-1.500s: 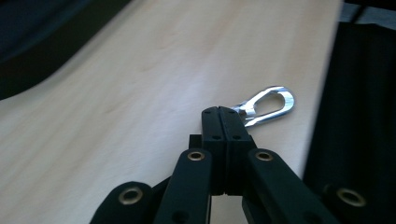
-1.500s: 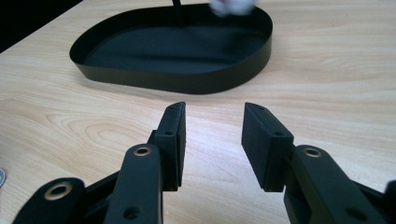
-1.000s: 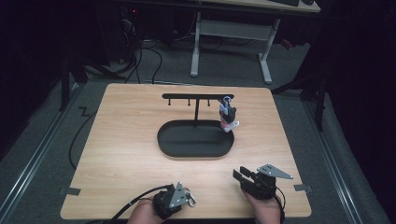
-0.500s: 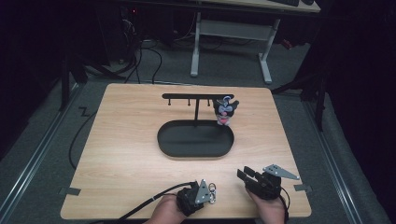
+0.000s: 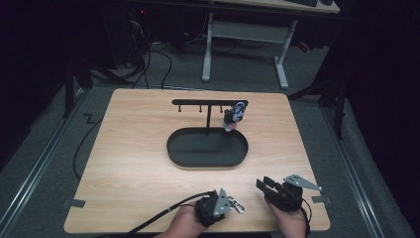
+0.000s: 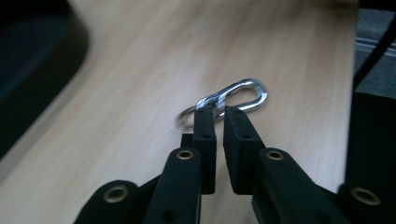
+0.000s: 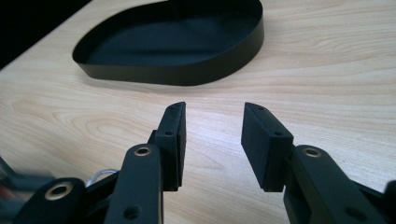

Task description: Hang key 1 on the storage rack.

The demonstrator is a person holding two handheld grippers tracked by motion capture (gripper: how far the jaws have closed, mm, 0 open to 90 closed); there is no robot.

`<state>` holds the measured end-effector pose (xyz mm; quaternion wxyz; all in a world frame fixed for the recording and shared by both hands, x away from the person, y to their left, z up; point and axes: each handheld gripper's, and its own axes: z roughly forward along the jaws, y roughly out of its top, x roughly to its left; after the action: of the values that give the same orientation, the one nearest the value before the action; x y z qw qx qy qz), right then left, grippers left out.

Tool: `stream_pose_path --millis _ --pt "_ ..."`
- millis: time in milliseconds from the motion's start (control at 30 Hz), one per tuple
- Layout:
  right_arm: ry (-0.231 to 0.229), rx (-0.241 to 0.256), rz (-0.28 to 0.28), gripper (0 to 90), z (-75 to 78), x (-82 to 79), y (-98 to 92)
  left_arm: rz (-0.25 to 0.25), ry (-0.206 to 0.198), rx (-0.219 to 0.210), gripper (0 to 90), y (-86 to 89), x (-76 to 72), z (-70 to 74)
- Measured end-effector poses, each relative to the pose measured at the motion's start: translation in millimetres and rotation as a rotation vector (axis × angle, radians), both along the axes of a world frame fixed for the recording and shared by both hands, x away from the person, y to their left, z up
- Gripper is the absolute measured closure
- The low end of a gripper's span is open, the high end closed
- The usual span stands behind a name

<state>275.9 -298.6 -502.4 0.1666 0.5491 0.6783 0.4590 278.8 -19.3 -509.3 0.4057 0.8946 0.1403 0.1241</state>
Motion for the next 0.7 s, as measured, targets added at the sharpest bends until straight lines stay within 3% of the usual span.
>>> stream_pose_path --millis 267,300,333,367,400,433,467,567,700 --pt "0.018 -0.076 0.012 58.8 -5.2 2.7 5.3 0.297 -0.027 -0.019 71.5 121.4 38.1 7.0" --pt "0.019 -0.086 0.012 58.3 -6.0 3.0 6.5 0.324 -0.028 -0.023 68.8 133.0 41.1 7.3" --pt "0.019 -0.086 0.012 58.3 -6.0 3.0 6.5 0.324 -0.028 -0.023 67.6 133.0 41.1 7.3" --pt "0.019 -0.111 0.01 57.3 -7.4 3.2 8.6 0.4 -0.042 -0.025 65.1 165.0 49.5 7.5" --pt "0.014 -0.131 0.011 56.5 -8.2 3.5 9.4 0.43 -0.04 -0.031 61.8 177.8 52.6 6.9" --pt "0.009 -0.148 0.01 55.7 -9.0 3.7 10.2 0.43 -0.04 -0.031 57.9 177.8 52.6 6.9" --pt "0.004 -0.168 0.006 54.1 -9.8 3.9 10.5 0.475 -0.027 -0.069 55.5 200.9 56.4 3.2" --pt "0.0 -0.183 -0.009 48.9 -10.8 4.2 10.9 0.512 0.023 -0.117 50.3 224.4 60.4 -5.6" --pt "-0.028 -0.207 -0.017 45.0 -11.7 3.9 10.8 0.55 0.028 -0.097 40.5 235.5 68.2 -10.7"
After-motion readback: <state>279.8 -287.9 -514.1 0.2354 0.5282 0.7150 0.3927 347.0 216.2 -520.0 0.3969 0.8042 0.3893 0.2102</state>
